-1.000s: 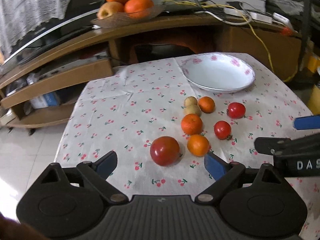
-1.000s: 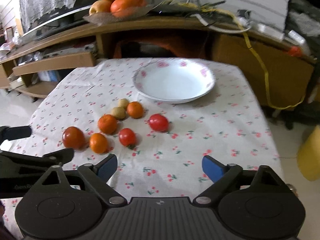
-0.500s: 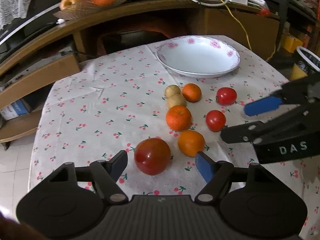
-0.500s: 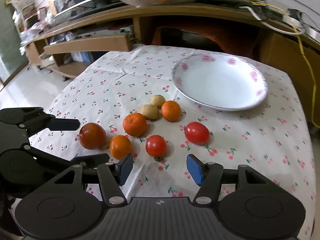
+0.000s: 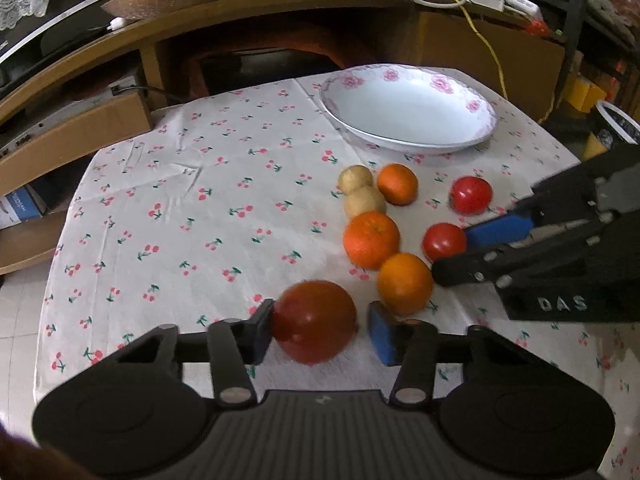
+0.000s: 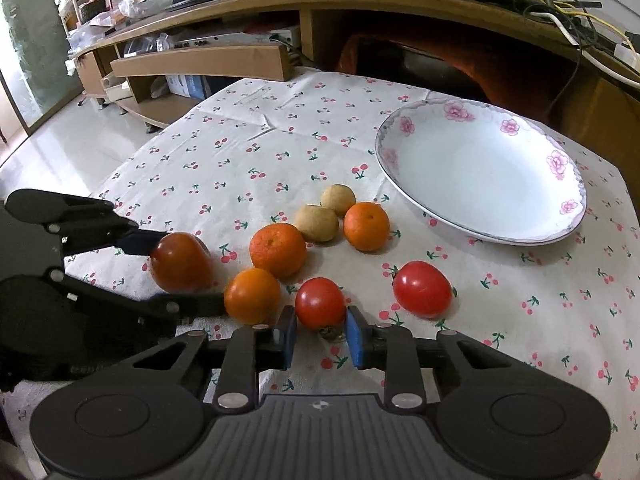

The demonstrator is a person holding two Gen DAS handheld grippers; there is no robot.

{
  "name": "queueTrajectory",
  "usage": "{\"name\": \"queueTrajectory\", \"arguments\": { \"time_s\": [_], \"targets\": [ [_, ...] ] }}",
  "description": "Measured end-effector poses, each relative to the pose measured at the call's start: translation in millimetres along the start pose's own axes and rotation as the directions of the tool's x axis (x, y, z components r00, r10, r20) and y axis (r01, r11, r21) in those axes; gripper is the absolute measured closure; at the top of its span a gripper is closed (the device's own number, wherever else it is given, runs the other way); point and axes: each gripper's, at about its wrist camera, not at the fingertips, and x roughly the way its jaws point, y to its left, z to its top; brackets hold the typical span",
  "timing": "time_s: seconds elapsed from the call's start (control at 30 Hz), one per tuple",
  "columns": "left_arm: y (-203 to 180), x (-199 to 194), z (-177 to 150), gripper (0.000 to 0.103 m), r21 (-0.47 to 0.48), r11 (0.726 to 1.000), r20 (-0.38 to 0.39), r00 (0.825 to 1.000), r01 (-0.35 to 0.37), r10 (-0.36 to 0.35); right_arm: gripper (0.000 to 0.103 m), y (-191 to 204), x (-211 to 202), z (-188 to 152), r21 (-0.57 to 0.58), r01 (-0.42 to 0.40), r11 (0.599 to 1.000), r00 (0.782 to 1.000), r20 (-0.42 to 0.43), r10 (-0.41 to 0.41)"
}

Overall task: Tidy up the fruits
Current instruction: 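Grasp the large red tomato with the left tool while the right grasps a small tomato, then carry both tomatoes over the white bowl and open both tools to drop them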

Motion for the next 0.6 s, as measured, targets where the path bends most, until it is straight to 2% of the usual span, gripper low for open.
{"name": "queueTrajectory", "arguments": {
  "time_s": [0.13, 0.27, 0.6],
  "targets": [
    [2, 0, 1, 0.057, -0.019, 1.000, -0.003, 1.000, -0.001, 0.001, 0.078, -2, -3, -1, 0.019, -0.022, 1.000, 1.000, -0.009, 0.022],
    [-1, -2, 0, 0.058, 0.000, 1.000, -0.005, 1.000, -0.008, 0.008, 0.079, -1, -8, -3, 0.014, -0.033, 0.999, 0.999, -0.003, 0.033],
    [-12, -10, 18, 0.058, -0.023, 0.997, 0.034, 0.997, 0.068, -0.067, 0.079, -16, -27, 3, 0.067, -0.038, 0.997, 0.998, 0.060, 0.034]
  ]
}}
